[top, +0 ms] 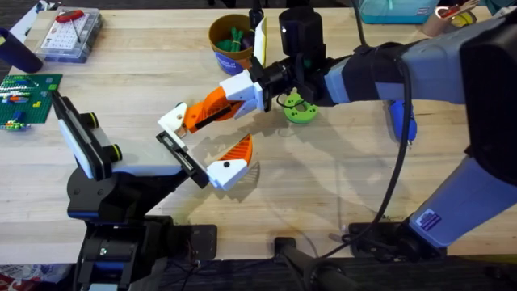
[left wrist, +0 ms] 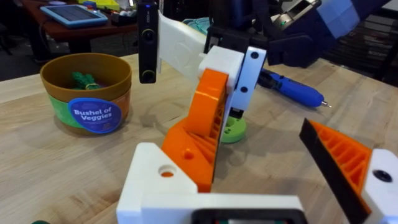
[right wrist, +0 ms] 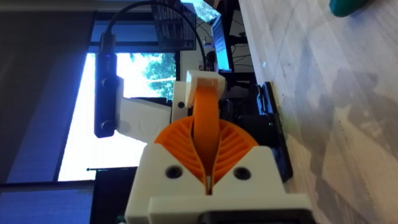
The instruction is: Pick up the gripper from the table and insert it into the empty holder that is missing its gripper. Then pick up a screw, insert it into the mounting hole, and use the screwdriver to tighten it. Finally, clean up the table by picking up the vegetable and placing it into the bucket.
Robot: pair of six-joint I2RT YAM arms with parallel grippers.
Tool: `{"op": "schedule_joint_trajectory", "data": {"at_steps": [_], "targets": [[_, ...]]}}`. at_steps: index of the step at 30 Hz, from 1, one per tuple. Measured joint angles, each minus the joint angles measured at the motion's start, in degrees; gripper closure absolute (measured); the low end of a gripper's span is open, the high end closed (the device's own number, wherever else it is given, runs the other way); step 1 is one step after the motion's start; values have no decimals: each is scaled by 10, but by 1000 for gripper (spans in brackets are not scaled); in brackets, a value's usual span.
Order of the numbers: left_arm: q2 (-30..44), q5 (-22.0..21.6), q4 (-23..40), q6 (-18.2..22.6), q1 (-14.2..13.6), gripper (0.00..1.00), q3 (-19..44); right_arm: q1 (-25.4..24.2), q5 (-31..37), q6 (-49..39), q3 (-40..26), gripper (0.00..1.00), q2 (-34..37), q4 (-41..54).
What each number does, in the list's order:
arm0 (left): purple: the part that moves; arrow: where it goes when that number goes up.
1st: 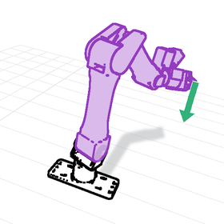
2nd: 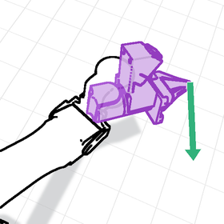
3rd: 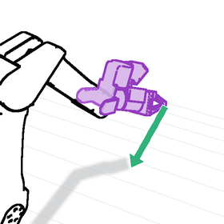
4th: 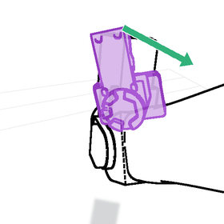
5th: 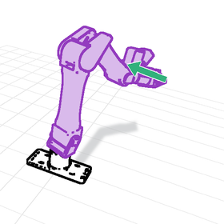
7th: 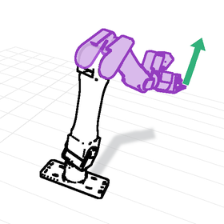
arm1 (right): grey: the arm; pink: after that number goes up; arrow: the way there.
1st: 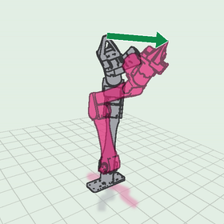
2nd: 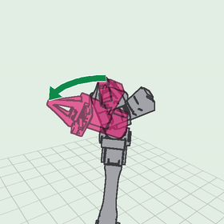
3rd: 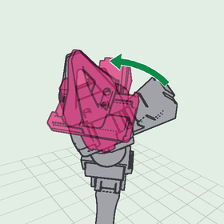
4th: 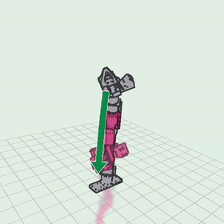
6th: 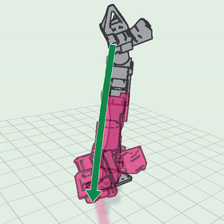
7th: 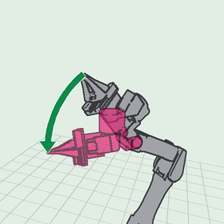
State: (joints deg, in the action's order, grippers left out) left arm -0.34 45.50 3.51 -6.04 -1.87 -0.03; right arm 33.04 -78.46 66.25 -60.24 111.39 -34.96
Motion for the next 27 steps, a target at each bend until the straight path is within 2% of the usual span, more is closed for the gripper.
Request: {"op": "schedule_joint_trajectory", "data": {"at_steps": [3, 11, 23, 27], "targets": [[3, -11, 1, -4, 3, 10, 3, -5, -6, 3, 0, 984, 0, 4], [3, 9, 4, -7, 4, 10, 3, -7, -19, 28, 0, 984, 0, 7], [3, 14, 4, -4, 5, 10, 3, -7, -27, 53, 1, 984, 1, -16], [3, 30, 6, -2, 5, 10, 3, -6, -35, 59, 1, 984, 1, -15]]}}
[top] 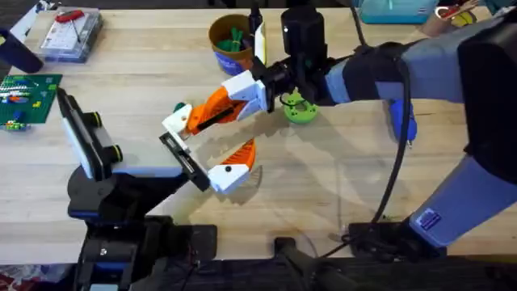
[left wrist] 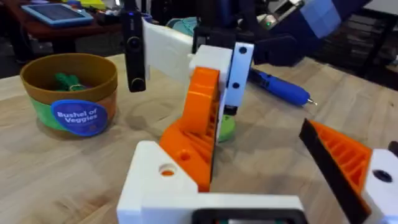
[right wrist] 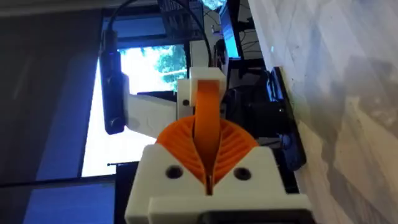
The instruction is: Pick up the gripper from the table and insert it into the empty holder that is missing its gripper. Then pick up a screw, insert it into the mounting hole, and use the screwdriver to tighten it. Finally, clean up the table by picking up the vegetable and placing it into the bucket.
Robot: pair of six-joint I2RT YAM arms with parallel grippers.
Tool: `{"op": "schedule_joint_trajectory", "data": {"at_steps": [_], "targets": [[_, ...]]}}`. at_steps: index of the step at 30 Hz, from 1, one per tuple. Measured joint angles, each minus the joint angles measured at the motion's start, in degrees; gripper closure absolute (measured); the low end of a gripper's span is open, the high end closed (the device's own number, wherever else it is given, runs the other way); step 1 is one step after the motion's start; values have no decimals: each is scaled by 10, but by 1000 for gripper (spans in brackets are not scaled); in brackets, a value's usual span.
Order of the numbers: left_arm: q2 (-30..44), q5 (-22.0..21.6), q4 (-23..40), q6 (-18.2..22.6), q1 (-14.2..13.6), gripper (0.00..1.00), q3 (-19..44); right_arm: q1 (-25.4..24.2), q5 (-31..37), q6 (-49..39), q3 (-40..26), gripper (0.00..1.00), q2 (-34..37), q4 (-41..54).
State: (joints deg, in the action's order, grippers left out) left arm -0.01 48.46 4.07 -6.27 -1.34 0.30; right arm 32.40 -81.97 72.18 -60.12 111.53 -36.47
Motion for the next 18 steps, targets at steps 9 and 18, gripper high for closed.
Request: {"op": "schedule_joint_trajectory", "data": {"at_steps": [9, 18], "targets": [[0, 33, 4, 3, 0, 10, 0, -5, -20, -37, 3, 984, 7, -7], [0, 46, 6, 5, 0, 10, 0, -1, -17, -42, 3, 984, 7, -6]]}}
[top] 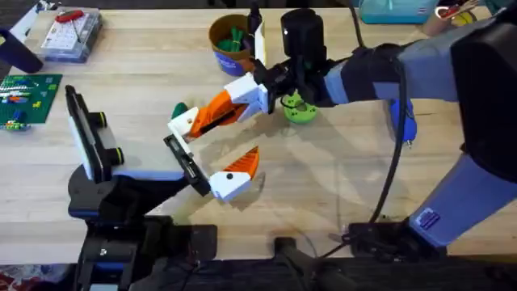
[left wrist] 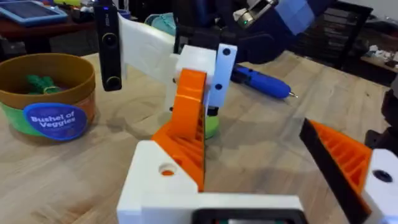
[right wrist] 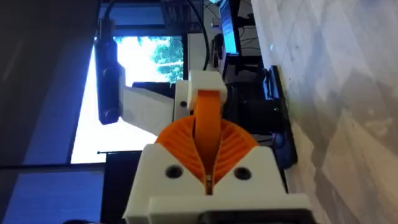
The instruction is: Pick up the gripper from the table and insert it into the empty holder that is missing its gripper. Then pick up a screw, insert it into the mounting hole, and use the screwdriver to tighten it. Finally, clean up the table by picking up the vegetable and placing it into the bucket.
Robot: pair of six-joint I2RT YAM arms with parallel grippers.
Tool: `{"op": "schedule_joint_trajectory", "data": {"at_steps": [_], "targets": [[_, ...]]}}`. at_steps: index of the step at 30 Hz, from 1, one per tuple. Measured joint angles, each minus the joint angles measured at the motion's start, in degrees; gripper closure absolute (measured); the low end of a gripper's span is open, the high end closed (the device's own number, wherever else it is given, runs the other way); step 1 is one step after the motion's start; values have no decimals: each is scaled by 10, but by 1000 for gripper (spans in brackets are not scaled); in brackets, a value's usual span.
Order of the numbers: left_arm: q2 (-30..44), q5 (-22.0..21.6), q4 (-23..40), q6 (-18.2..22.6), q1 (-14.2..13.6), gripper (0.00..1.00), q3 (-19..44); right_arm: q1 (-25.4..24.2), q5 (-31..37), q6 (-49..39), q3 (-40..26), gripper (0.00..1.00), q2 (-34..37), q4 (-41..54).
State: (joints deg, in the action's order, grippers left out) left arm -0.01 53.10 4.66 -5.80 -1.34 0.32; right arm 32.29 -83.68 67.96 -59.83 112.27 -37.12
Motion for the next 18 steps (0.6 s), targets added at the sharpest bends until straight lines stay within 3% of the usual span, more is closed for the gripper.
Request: {"op": "schedule_joint_trajectory", "data": {"at_steps": [18], "targets": [[0, 17, 5, -1, 2, 10, 1, 18, 31, 0, 0, 984, 0, -2]]}}
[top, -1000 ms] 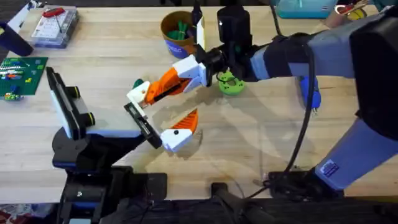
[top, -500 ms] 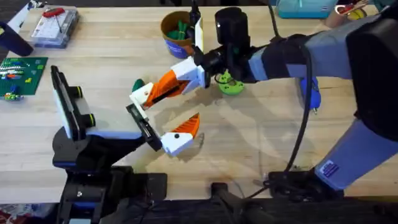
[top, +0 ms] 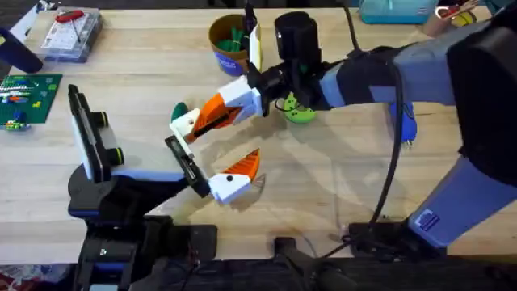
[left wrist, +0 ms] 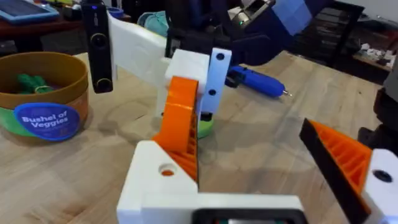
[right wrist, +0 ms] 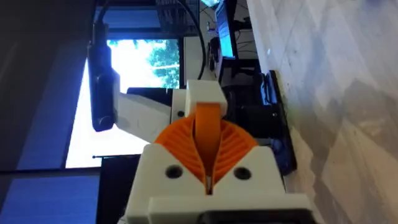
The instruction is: Pick up the gripper from the table and insert it into the empty holder that is missing its gripper. Then pick up a screw, insert it into the mounting hole, and use the screwdriver to tighten it. Finally, clean up the table by picking up the vegetable and placing it into the bucket.
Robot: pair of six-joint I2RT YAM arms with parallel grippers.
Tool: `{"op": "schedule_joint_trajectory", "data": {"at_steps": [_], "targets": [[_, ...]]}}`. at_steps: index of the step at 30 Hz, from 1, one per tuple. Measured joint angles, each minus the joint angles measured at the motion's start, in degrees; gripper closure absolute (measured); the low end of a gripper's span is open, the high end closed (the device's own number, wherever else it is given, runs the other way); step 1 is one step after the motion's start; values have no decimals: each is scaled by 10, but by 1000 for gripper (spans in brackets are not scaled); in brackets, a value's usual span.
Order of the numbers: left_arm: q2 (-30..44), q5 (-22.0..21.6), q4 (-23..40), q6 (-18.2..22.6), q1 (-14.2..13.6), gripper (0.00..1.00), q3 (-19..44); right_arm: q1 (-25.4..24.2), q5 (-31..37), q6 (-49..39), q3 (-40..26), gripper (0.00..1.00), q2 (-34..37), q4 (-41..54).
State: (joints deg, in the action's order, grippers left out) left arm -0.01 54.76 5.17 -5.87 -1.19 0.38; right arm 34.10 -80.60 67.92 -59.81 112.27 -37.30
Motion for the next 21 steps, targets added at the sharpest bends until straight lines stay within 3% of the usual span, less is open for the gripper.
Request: {"op": "schedule_joint_trajectory", "data": {"at_steps": [21], "targets": [[0, 1, 0, 0, 1, 10, 0, 0, 0, 0, 0, 995, 0, 0]]}}
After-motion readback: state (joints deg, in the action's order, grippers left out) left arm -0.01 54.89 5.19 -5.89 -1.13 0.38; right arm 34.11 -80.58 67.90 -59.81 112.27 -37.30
